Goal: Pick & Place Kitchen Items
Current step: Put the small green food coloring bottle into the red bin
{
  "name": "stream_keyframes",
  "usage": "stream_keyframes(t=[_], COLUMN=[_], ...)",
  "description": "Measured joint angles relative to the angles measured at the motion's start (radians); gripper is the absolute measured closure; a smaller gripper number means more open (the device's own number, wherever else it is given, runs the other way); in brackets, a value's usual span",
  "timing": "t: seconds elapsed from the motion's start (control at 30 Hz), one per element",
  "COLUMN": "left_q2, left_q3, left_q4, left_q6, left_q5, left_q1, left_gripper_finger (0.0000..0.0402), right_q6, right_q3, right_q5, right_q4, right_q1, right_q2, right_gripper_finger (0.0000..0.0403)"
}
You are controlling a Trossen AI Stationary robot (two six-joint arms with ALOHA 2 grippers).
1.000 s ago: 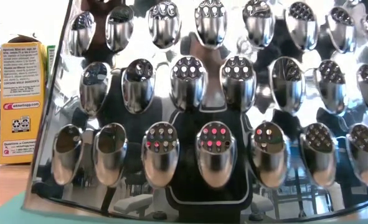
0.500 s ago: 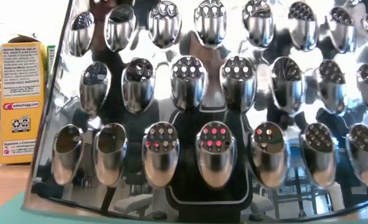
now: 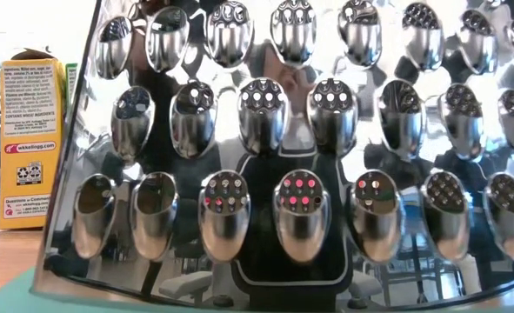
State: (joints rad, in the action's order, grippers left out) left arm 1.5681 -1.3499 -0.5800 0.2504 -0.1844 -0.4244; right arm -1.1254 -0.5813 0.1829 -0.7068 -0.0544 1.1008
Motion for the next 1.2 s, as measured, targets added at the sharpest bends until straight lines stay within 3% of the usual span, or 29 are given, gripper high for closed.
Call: stream_keyframes(t=[0.27, 0.8, 1.07, 1.2], left_q2=[0.000, 0.000, 0.000, 0.000], left_q3=[0.000, 0.000, 0.000, 0.000], left_q4=[0.000, 0.005, 0.006, 0.006], left_q6=[0.005, 0.009, 0.008, 0.008], left_q5=[0.000, -0.001, -0.001, -0.001], left_q1=[0.000, -0.001, -0.001, -0.001], left_gripper_finger=[0.0268, 0.0268, 0.0268, 0.0268], right_q6=[-0.013, -0.041, -0.043, -0.034], right_q3=[0.044, 0.045, 0.043, 0.041], right_q5=[0.000, 0.013, 0.029, 0.043], right_q4=[0.192, 0.184, 0.200, 0.201], right_q1=[0.000, 0.000, 0.000, 0.000], right_q2=[0.000, 0.038, 0.151, 0.198], right_gripper_finger=[0.0239, 0.0239, 0.0240, 0.0266])
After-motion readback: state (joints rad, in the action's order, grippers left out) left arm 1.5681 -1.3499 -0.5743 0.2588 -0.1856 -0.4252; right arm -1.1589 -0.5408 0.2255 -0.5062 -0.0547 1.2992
